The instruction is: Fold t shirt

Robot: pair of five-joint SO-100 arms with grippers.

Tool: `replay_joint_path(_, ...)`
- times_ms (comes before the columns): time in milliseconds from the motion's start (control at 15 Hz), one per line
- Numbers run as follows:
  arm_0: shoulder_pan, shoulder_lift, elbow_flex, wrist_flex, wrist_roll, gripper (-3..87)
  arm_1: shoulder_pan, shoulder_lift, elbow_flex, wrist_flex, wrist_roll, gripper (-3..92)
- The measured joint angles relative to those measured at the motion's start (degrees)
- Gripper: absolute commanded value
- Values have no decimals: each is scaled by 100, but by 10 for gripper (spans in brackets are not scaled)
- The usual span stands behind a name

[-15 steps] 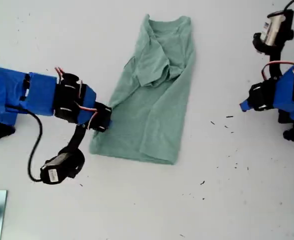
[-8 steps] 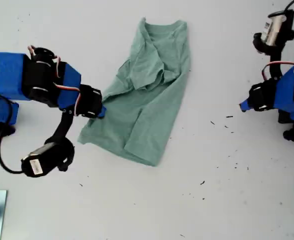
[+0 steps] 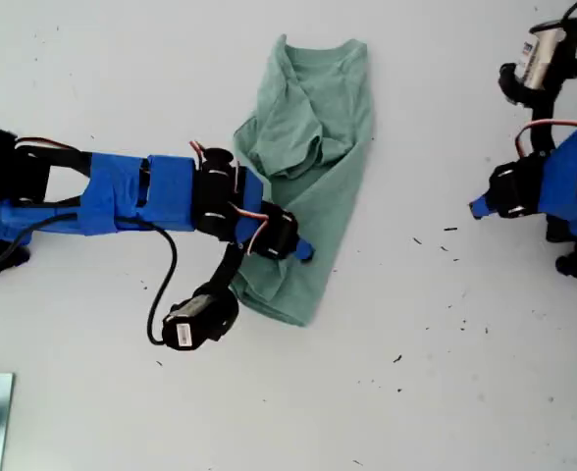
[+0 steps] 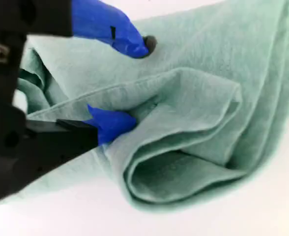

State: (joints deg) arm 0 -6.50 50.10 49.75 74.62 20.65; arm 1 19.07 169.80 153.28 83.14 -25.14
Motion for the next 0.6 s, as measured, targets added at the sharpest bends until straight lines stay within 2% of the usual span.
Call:
replay_joint_path(133, 0, 18, -79, 299, 123, 263, 0, 44, 18, 0, 0, 24)
replay_joint_path(267, 185, 1125, 202, 404, 158, 205, 0, 44, 18, 0, 0, 24)
replay_joint_path(400, 694, 3146, 431, 290, 457, 95, 0, 44, 18, 0, 0, 24)
replay_joint_path(467, 879, 4017, 668, 545, 448, 30, 0, 44, 18, 0, 0, 24)
replay_joint_path(533, 896, 4755, 1283, 940, 132, 15, 0, 44, 18, 0, 0, 24)
replay_joint_path(600, 817, 5581, 2470, 993, -431, -2, 0, 44, 18, 0, 0, 24)
